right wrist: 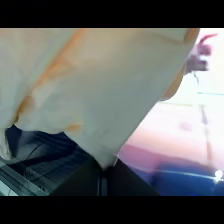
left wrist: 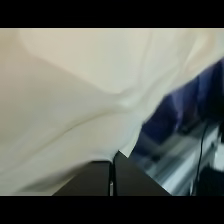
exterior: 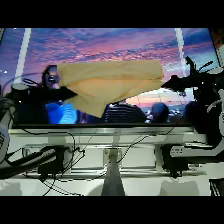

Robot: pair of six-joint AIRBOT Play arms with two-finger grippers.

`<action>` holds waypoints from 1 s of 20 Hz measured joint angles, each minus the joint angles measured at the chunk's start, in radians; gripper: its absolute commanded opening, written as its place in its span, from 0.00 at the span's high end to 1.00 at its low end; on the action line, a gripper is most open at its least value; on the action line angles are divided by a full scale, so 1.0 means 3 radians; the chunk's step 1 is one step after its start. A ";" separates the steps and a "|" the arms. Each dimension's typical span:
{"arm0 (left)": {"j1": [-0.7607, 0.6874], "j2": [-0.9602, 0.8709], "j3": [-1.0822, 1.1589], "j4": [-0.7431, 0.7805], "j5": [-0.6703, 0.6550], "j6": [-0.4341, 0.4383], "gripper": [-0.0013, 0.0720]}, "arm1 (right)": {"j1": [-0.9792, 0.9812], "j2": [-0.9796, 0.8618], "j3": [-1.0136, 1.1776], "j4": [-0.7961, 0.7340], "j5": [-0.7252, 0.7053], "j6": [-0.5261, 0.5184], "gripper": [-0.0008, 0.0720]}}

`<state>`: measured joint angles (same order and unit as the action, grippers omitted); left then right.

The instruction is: Fold the clothes and pants, and hang the long-sleeved shirts on hangers.

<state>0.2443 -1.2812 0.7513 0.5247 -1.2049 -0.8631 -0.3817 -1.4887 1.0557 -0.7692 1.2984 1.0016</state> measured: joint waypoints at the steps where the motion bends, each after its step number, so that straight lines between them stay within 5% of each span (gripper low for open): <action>1: 0.0045 0.0052 0.0150 -0.0037 0.0085 0.0005 0.97 | 0.0055 0.0041 0.0003 0.0127 -0.0079 0.0003 0.97; 4: 0.0043 0.0103 0.0411 -0.0317 0.0750 0.0015 0.96 | 0.0343 0.0104 0.0009 0.0604 -0.0544 0.0011 0.97; 10: -0.0435 -0.0318 0.0570 -0.0933 0.2468 0.0023 0.96 | 0.1259 0.0064 0.0010 0.1095 -0.2754 0.0031 0.97; 14: -0.0645 -0.0689 0.0763 -0.1272 0.3103 0.0024 0.96 | 0.1569 -0.0125 0.0118 0.1171 -0.3838 0.0037 0.97; 15: -0.0666 -0.0767 0.0824 -0.1311 0.3183 0.0024 0.81 | 0.1603 -0.0207 0.0187 0.1177 -0.3983 0.0037 0.81; 16: -0.0684 -0.0842 0.0886 -0.1342 0.3253 0.0025 0.24 | 0.1628 -0.0295 0.0262 0.1180 -0.4077 0.0037 0.31; 17: -0.0692 -0.0895 0.0933 -0.1359 0.3305 0.0028 0.03 | 0.1645 -0.0374 0.0333 0.1180 -0.4154 0.0037 0.03; 20: -0.0662 -0.0954 0.1020 -0.1274 0.3309 0.0155 0.02 | 0.1642 -0.0534 0.0498 0.1165 -0.4245 0.0034 0.05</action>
<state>0.0456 -1.5673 1.0573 0.1425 -0.2123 -0.8165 0.1108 -1.6489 1.2053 -0.4198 0.0250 1.0119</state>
